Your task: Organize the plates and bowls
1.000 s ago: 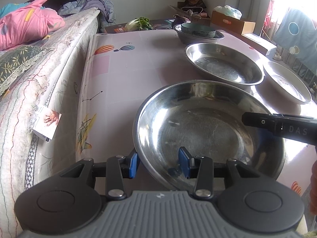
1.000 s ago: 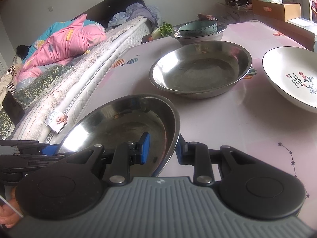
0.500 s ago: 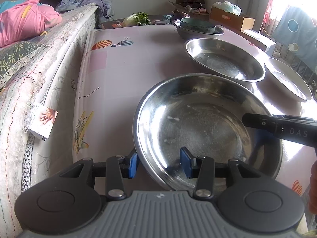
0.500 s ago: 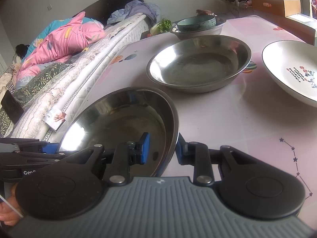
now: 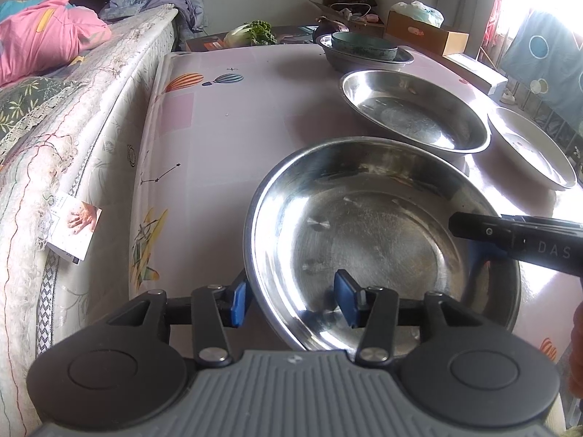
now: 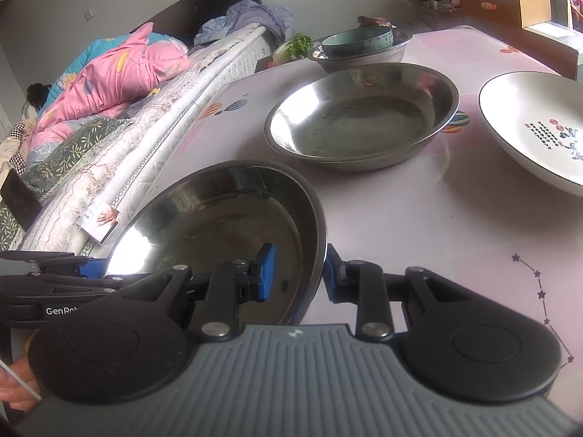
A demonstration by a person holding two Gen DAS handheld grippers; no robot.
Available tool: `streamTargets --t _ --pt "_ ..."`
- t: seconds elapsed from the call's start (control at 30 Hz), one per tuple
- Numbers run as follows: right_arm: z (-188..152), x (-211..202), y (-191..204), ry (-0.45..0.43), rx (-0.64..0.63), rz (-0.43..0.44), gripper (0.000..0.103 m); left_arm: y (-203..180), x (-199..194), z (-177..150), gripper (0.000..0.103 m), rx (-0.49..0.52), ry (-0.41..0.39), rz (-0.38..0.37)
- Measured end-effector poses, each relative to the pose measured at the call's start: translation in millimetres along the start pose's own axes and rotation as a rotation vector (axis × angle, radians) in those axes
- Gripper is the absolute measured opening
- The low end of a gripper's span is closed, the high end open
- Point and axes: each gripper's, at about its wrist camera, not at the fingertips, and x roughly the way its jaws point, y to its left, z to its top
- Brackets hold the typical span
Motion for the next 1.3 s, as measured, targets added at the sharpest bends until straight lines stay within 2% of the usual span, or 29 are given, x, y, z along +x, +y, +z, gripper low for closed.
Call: streamTargets --t 0.2,0.47,1.3 --pt "0.2 -0.6 0.4 -0.002 -0.012 0.000 0.027 -2.1 -1.4 -1.4 0.051 -0.003 0.004 -0.011" --pt "1.3 1.1 1.4 -0.005 -0.023 -0.005 0.027 -7.8 1.1 -1.5 0.054 0.029 0.003 0.014" --pt "4.5 -8.6 9.4 -0.037 -0.060 -0.014 0.029 -11.6 -9.8 3.1 0.053 0.028 -0.025 0.033"
